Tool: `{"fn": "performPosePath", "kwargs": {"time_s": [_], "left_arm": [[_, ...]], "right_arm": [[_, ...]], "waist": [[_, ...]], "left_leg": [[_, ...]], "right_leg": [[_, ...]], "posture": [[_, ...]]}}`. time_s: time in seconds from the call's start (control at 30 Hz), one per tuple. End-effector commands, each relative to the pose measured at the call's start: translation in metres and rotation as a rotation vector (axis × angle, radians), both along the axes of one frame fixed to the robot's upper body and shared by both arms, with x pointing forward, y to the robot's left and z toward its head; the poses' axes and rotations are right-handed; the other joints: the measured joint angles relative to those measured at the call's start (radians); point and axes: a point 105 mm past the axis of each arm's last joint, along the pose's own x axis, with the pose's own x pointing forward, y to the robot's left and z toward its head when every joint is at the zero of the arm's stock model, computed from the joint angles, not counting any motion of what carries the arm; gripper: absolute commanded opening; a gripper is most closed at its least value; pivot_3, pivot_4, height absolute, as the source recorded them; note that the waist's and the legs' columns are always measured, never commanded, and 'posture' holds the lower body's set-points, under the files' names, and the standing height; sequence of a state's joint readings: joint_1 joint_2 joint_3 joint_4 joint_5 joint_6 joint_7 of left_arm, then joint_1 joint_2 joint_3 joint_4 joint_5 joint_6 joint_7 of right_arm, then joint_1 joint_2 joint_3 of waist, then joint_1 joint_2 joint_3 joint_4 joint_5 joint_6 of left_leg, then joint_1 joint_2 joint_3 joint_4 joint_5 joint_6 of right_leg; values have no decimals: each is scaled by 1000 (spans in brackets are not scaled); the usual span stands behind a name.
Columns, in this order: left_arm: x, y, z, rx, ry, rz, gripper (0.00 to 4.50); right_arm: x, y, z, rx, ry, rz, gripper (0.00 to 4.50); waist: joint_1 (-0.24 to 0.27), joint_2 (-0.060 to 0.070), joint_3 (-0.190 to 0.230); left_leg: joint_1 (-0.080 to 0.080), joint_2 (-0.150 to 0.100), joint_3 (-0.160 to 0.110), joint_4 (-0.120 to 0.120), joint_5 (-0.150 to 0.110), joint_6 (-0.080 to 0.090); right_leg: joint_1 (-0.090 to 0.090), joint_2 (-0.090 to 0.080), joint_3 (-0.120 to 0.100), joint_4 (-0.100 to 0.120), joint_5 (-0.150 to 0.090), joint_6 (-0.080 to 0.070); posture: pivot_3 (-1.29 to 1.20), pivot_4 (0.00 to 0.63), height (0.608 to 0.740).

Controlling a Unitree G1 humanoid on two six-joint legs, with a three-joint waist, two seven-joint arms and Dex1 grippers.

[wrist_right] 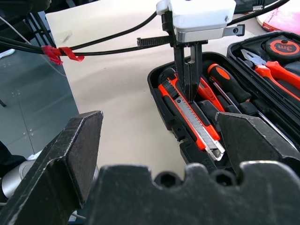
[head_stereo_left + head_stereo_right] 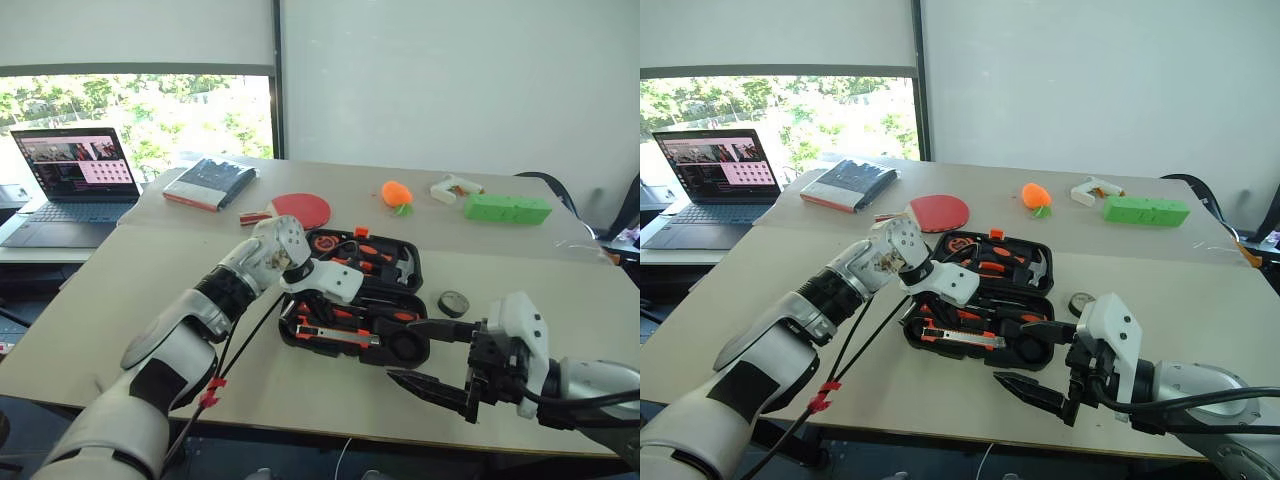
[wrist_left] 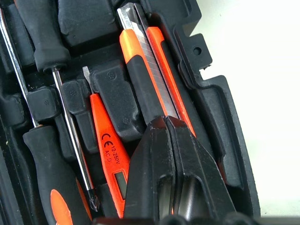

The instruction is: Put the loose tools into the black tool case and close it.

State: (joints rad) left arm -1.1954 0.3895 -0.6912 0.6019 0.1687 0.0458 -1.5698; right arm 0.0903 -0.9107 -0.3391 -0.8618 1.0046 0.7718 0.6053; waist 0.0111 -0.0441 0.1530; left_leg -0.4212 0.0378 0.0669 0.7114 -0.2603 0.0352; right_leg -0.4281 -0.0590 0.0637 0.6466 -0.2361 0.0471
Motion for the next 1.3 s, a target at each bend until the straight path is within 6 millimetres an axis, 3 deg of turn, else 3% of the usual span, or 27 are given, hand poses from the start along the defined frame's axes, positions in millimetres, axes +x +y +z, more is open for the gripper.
{"fn": "performPosePath", "kwargs": {"time_s": [0.03, 0.53, 0.6, 0.7, 0.83, 0.93, 1.17, 1.3], "left_arm": [[3, 7, -18, 54, -36, -2, 69], [5, -5, -26, -24, -19, 41, 69], [5, -13, -13, -107, -10, 54, 69], [4, -25, 27, -332, 47, 91, 69], [8, -14, 73, -556, 121, 180, 69], [8, 10, 95, -638, 212, 267, 702], [-22, 69, 120, -760, 296, 295, 3013], [-39, 85, 125, -769, 292, 312, 4427]], "right_arm": [[-3, 2, 10, 6, -50, 12, 4500], [-2, 0, 8, 7, -42, -3, 4500], [-1, -1, 8, 6, -42, -6, 4500], [2, -6, 6, -10, -48, -41, 4500], [15, -29, -3, -69, -53, -193, 4500], [22, -65, -10, -111, -37, -348, 4500], [16, -155, -3, -251, 8, -546, 4500], [28, -180, 4, -345, 45, -522, 4500]], "waist": [[0, 0, 0], [4, 3, -3], [4, 3, -3], [3, 3, -3], [-1, 3, -3], [-7, 3, -3], [-11, 5, -3], [-14, 5, -2]], "left_leg": [[2, 0, 0, 0, 0, 0], [6, -3, -1, 0, 1, 2], [6, -3, -1, 0, 1, 2], [5, -3, -2, 1, 1, 2], [-1, -3, -3, 1, 1, 2], [-1, -3, -3, 1, 1, 3], [0, -3, -3, 0, 0, 3], [2, -3, -3, 0, 1, 3]], "right_leg": [[3, 0, 0, 0, 0, 0], [8, -1, 3, -1, 0, 2], [8, -1, 3, -1, 0, 3], [7, -1, 3, -1, 0, 3], [3, -1, 2, -1, 0, 4], [2, 0, 2, -1, -1, 4], [3, -1, 2, -1, -2, 4], [5, -1, 2, 0, -2, 4]], "posture": [[0, 150, 736], [0, 150, 736], [0, 150, 736], [0, 150, 736], [0, 150, 736], [0, 150, 736], [0, 150, 736], [0, 150, 736]]}}
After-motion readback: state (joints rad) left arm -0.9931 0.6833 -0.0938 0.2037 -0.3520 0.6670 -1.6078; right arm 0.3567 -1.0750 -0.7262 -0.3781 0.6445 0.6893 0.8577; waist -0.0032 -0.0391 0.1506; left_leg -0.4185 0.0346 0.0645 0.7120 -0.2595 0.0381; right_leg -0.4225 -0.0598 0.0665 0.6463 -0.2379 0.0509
